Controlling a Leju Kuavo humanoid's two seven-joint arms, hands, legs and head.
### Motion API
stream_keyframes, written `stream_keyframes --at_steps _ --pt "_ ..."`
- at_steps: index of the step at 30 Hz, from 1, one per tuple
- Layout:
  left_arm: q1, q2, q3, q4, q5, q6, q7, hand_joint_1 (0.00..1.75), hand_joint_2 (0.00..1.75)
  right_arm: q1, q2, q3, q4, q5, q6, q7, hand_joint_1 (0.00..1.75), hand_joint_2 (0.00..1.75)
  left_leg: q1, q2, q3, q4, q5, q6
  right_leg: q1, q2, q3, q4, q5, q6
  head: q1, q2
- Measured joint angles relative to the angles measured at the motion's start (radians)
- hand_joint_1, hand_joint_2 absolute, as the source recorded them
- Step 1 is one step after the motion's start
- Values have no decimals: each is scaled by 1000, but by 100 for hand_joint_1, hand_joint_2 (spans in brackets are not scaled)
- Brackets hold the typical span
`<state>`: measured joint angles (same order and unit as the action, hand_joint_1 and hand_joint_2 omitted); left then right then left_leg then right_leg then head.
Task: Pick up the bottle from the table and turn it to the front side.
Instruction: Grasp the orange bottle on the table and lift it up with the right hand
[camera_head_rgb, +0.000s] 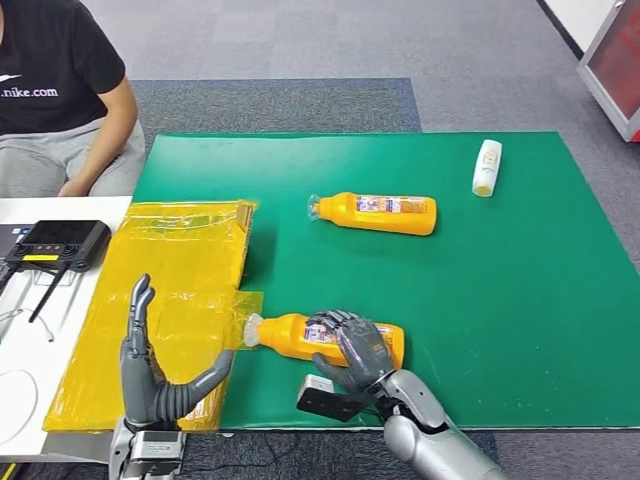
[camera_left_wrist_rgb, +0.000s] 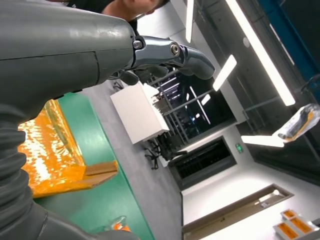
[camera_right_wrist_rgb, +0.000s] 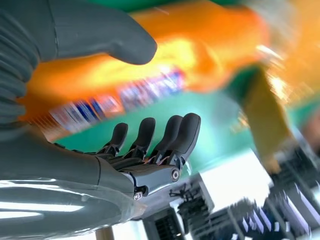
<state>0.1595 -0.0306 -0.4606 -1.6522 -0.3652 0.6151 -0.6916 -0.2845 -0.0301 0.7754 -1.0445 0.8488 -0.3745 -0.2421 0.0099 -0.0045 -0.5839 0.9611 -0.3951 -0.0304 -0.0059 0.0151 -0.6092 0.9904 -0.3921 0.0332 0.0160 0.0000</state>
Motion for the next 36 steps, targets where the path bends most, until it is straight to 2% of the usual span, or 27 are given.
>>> stream_keyframes --at_steps 4,9,10,13,14,17,21,26,36 --pt "-1 4 1 -43 41 42 0 0 175 69 36 -73 -90 -146 -12 -116 175 175 0 0 -1 0 0 0 0 0 -1 0 -1 -1 0 0" --pt "-9 14 -11 -107 77 81 0 0 175 114 58 -118 -198 -252 14 -170 175 175 0 0 -1 0 0 0 0 0 -1 0 -1 0 0 0" --pt "-11 15 -15 -118 77 83 0 0 175 118 61 -123 -215 -262 18 -175 157 175 0 0 -1 0 0 0 0 0 -1 0 -1 0 0 0" --pt "-19 19 -29 -137 86 85 0 0 175 120 63 -128 -253 -189 6 -152 26 175 0 0 -1 0 0 0 0 0 -1 0 -1 0 0 0" --pt "-21 20 -35 -139 89 85 0 0 175 116 60 -125 -260 -108 -10 -126 0 175 0 0 -1 0 0 0 0 0 -1 0 -1 0 0 0" --pt "-29 23 -49 -139 100 77 0 0 175 91 35 -105 -265 171 -23 -24 0 175 0 0 -1 0 0 0 0 0 -1 0 -1 0 0 0" --pt "-31 28 -58 -139 103 69 0 0 175 51 -9 -76 -254 317 62 76 0 175 0 0 -1 0 0 0 0 0 -1 0 0 0 0 0" --pt "-25 35 -59 -139 90 71 0 0 175 -1 -47 -58 -211 360 180 156 0 175 0 0 -2 0 0 0 0 0 -1 0 0 0 0 0" --pt "-9 35 -58 -138 42 85 0 0 175 -56 -58 -25 -143 324 312 207 0 175 0 0 -2 0 0 0 0 0 -1 0 -1 0 0 0"
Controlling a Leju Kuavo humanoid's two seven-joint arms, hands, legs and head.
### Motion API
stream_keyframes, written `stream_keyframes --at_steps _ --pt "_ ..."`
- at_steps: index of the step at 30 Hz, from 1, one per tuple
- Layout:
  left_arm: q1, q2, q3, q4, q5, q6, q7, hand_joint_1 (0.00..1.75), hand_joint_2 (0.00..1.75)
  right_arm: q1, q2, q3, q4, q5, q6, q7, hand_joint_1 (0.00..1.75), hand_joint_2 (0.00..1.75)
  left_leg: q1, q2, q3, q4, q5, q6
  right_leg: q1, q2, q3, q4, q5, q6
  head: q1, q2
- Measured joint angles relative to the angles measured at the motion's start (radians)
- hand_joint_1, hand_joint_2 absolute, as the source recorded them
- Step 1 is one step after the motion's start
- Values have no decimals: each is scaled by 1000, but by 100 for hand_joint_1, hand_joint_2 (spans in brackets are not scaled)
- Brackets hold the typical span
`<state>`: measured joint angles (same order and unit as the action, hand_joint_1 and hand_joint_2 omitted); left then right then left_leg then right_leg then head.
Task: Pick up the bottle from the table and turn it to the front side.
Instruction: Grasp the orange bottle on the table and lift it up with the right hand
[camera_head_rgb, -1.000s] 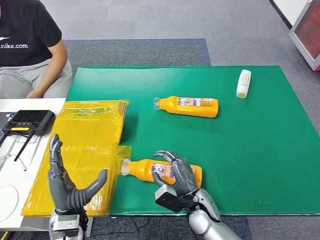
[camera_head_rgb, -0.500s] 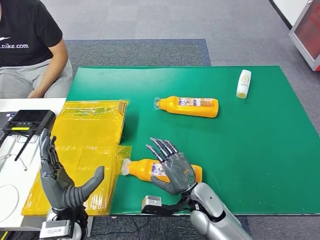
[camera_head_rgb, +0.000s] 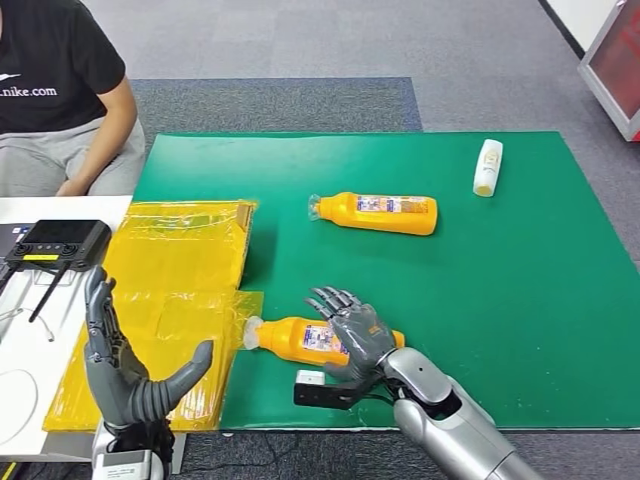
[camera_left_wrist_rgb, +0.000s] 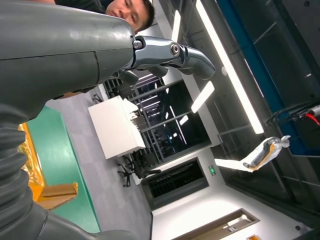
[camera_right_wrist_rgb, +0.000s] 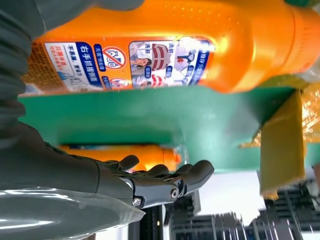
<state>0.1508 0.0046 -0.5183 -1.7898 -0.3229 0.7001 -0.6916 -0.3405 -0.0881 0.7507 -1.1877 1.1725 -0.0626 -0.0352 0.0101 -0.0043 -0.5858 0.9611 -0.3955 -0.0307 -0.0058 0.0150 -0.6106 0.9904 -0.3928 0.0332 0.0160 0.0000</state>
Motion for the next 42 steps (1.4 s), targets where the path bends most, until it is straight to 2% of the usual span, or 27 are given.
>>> stream_keyframes --at_steps 7,15,24,31,35,38,40,42 --pt "19 -15 20 0 -23 0 0 0 175 -18 2 16 46 -61 90 80 0 175 0 0 0 0 0 0 0 0 0 0 0 0 0 0" --pt "42 -34 51 1 -42 1 0 0 175 -23 9 26 70 -55 101 167 0 175 0 0 0 0 0 0 0 0 0 0 0 0 0 0" --pt "61 -42 70 2 -52 -1 0 0 175 18 14 33 50 48 72 311 0 175 0 0 1 0 0 0 0 0 1 0 0 1 0 0" --pt "68 -53 79 3 -82 -38 0 0 175 65 17 17 13 156 58 357 0 175 0 0 1 0 0 0 0 0 1 0 0 0 0 0" --pt "73 -65 87 3 -94 -60 0 0 175 101 18 -10 -15 204 65 363 0 0 0 0 2 0 0 0 0 0 1 0 -1 1 0 0" --pt "73 -71 92 3 -96 -68 0 0 175 118 18 -30 -25 228 72 363 0 0 0 0 2 0 -1 1 0 0 1 0 -1 1 0 0" --pt "73 -74 95 5 -96 -72 0 0 175 124 18 -39 -28 247 75 359 12 87 0 0 2 0 -1 0 0 0 1 0 -1 1 0 0" --pt "73 -78 96 6 -96 -74 0 0 175 128 18 -45 -28 262 76 351 99 175 0 0 2 0 -1 0 0 0 2 0 -1 1 0 0"
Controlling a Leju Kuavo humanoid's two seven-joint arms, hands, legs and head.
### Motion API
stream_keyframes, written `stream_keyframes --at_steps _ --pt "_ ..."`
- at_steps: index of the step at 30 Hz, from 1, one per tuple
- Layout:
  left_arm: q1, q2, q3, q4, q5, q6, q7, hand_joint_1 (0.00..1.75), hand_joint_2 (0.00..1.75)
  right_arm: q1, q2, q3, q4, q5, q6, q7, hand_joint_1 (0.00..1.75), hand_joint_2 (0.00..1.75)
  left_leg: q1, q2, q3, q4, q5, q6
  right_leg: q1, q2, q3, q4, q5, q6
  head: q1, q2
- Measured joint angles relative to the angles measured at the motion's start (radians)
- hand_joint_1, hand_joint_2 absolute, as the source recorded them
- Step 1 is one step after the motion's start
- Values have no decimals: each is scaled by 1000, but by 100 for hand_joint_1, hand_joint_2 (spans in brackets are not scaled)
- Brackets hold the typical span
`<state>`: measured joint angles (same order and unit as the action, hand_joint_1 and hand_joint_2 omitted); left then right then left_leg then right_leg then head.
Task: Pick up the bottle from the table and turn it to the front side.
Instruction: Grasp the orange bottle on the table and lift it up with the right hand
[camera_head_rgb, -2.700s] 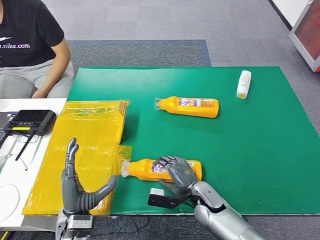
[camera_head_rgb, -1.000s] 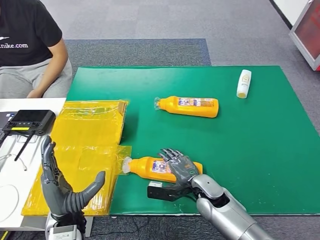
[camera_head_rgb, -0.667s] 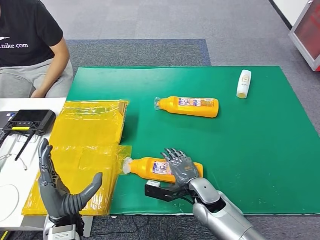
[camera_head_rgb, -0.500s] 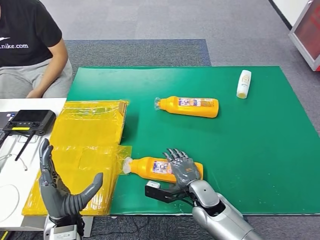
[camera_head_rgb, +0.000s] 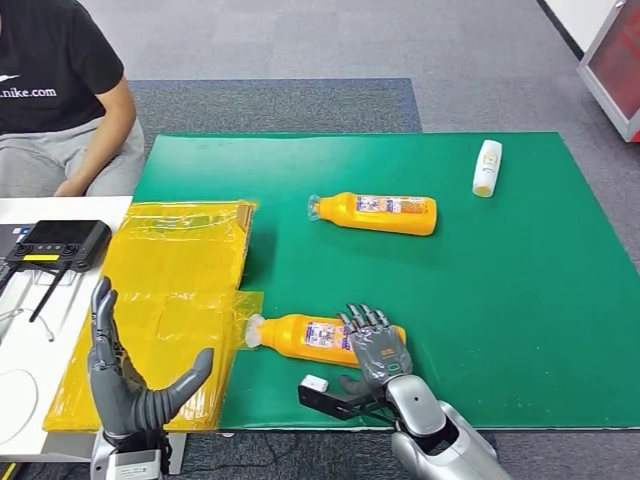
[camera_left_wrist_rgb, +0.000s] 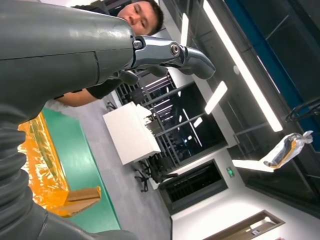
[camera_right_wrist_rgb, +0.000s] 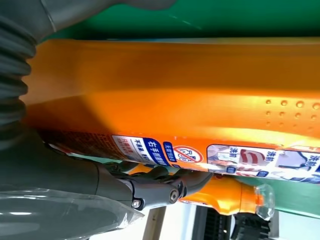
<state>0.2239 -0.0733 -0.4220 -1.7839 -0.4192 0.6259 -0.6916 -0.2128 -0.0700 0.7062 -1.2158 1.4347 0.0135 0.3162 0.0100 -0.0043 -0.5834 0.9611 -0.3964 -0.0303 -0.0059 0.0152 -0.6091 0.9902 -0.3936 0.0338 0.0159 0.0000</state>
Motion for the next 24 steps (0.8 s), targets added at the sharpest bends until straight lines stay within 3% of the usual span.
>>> stream_keyframes --at_steps 2,14,20,24 --pt "0 -3 1 2 0 -3 0 0 175 2 1 -3 0 8 2 -15 175 175 0 0 0 0 0 0 0 0 0 0 0 0 0 0" --pt "-10 -7 4 4 6 -2 0 0 175 -5 1 -22 37 26 -58 -65 175 175 0 0 0 0 0 0 0 0 1 0 0 0 0 0" --pt "-12 -8 4 4 13 9 0 0 175 21 6 -40 47 65 -177 -76 175 175 0 -1 0 0 0 0 0 0 0 0 0 0 0 0" --pt "-13 -7 4 4 18 9 0 0 175 59 18 -76 46 20 -271 -139 175 175 0 -1 -2 0 0 0 0 0 -1 0 0 0 0 0"
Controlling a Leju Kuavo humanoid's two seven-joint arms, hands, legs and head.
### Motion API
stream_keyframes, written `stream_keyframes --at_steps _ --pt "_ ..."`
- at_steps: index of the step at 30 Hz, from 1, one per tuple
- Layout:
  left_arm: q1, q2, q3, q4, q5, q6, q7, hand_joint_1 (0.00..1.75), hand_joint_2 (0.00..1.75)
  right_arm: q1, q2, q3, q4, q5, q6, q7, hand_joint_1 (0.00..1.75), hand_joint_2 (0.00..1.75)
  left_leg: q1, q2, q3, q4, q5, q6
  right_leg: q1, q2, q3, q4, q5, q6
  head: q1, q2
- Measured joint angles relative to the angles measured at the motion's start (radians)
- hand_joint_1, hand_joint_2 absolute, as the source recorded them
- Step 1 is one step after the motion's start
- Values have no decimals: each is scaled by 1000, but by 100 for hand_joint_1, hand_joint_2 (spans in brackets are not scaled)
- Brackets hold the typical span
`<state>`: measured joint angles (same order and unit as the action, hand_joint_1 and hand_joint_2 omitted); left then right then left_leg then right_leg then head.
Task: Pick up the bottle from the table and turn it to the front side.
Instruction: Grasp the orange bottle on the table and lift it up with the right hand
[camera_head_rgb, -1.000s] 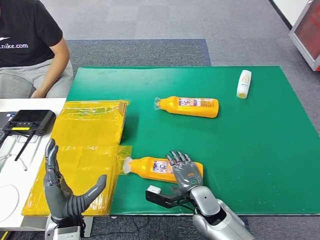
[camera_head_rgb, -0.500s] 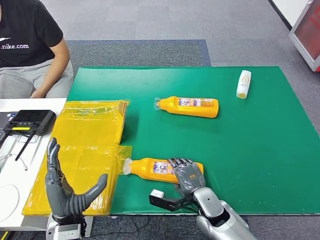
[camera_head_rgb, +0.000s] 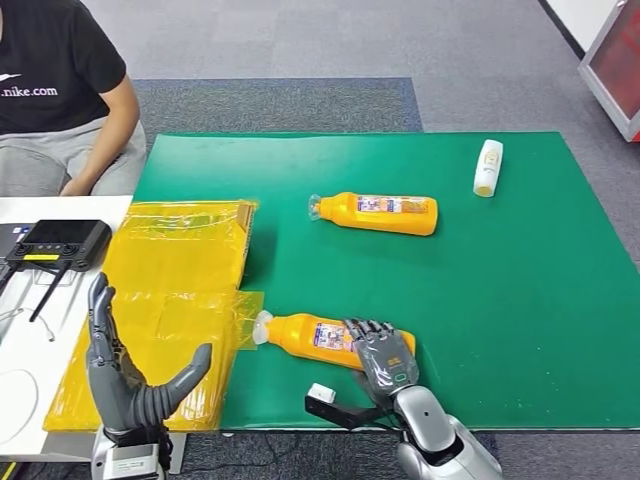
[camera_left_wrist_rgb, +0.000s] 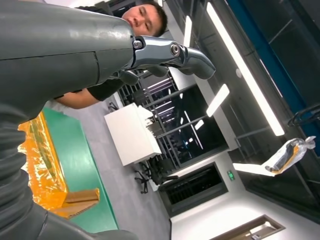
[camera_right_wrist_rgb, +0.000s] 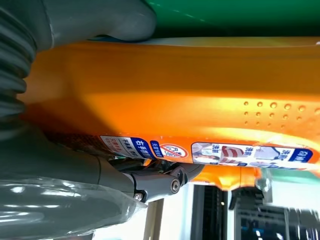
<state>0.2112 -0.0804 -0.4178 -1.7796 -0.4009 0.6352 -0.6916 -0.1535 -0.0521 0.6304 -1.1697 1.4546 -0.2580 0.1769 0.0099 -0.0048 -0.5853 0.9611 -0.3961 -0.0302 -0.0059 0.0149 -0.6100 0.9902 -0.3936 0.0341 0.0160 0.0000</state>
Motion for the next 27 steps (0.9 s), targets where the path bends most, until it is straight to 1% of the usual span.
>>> stream_keyframes --at_steps 2,4,7,8,10,16,18,20,22,23,25,27 --pt "-3 1 -1 0 8 0 0 0 175 21 13 -25 -8 -133 -46 -96 175 175 0 0 0 0 0 0 0 0 -1 0 0 0 0 0" --pt "-9 3 -4 0 19 2 0 0 175 44 31 -52 -24 -311 -80 -212 175 175 0 0 0 0 0 0 0 0 -1 0 0 0 0 0" --pt "-22 12 -17 0 39 15 0 0 175 82 58 -85 -60 -571 -98 -371 175 175 0 0 -2 0 0 0 0 0 -3 0 0 0 0 0" --pt "-28 15 -24 0 44 21 0 0 175 93 66 -94 -75 -634 -106 -413 175 175 0 0 -3 0 0 0 0 0 -3 0 0 0 0 0" --pt "-37 22 -37 1 52 28 0 0 175 106 77 -106 -100 -684 -121 -453 175 175 0 0 -3 0 0 0 0 0 -4 0 0 0 0 0" --pt "-52 36 -61 4 65 30 0 0 175 123 91 -125 -133 -724 -127 -479 175 175 0 0 -4 0 0 0 0 0 -4 0 0 0 0 0" --pt "-55 41 -69 7 73 31 0 0 175 127 96 -129 -144 -772 -124 -501 175 175 0 0 -4 0 0 0 0 0 -4 0 0 0 0 0" --pt "-56 46 -78 10 95 24 0 0 175 134 103 -132 -163 -859 -106 -533 175 175 0 0 -4 0 0 0 0 0 -5 0 0 0 0 0" --pt "-58 48 -83 18 171 -30 1 0 175 144 112 -135 -191 -956 -79 -559 175 175 0 0 -4 0 0 0 0 0 -5 0 0 0 0 0" --pt "-59 46 -83 26 240 -87 3 0 175 149 117 -135 -206 -991 -68 -566 175 175 0 0 -4 0 0 0 0 0 -5 0 0 0 0 0" --pt "-62 36 -76 54 411 -250 25 0 175 159 124 -133 -232 -1017 -62 -571 175 175 0 0 -4 0 0 0 0 0 -5 0 -1 0 0 0" --pt "-71 20 -66 95 562 -417 68 0 175 164 127 -124 -249 -996 -79 -575 175 175 0 0 -5 0 0 0 0 0 -5 0 0 0 0 0"
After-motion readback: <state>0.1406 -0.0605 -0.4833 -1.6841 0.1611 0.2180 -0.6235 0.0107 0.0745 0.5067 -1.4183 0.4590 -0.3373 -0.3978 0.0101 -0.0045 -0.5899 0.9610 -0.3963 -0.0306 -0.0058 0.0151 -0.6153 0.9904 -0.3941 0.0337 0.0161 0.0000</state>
